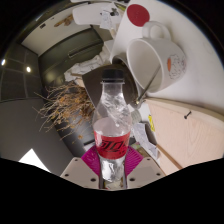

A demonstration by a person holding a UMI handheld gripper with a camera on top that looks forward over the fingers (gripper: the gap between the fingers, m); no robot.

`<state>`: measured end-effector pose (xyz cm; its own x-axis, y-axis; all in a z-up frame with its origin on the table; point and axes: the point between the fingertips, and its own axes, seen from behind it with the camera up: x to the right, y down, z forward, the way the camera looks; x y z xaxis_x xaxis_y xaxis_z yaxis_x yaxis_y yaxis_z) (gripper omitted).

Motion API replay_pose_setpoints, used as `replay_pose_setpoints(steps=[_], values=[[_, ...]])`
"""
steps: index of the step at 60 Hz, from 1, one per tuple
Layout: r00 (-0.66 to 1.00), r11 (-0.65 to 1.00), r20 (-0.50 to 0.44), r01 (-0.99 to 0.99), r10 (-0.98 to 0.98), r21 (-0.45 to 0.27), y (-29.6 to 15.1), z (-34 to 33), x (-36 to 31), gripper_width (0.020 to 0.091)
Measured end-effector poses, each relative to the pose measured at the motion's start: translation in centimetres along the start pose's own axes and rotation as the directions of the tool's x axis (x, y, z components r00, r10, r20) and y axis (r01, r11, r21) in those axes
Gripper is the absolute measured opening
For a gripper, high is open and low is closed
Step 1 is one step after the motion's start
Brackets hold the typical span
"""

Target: Pour water

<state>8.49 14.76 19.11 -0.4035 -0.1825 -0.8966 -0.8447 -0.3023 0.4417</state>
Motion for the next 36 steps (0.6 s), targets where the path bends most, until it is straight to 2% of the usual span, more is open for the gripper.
replay_pose_setpoints(steps=[7,14,23,30,36], values=[[0.973,0.973,-0.019,0.228,-0.229,-0.039,0.6,-0.2,-2.3,0.0266],[0.861,0.86,0.004,0.509,-0.509,-0.033,0.2,-0.5,-6.9,0.0264],[0.57,0.57,0.01,0.821,-0.822,0.041,-2.4,-1.9,-14.0,0.0264],[0.309,0.304,-0.057,0.949,-0.949,0.086,-6.5,-4.0,-17.7,0.0267],[0.089,0.077,-0.16,0.994,-0.983,0.075,-11.3,-5.3,-18.4,0.0266]])
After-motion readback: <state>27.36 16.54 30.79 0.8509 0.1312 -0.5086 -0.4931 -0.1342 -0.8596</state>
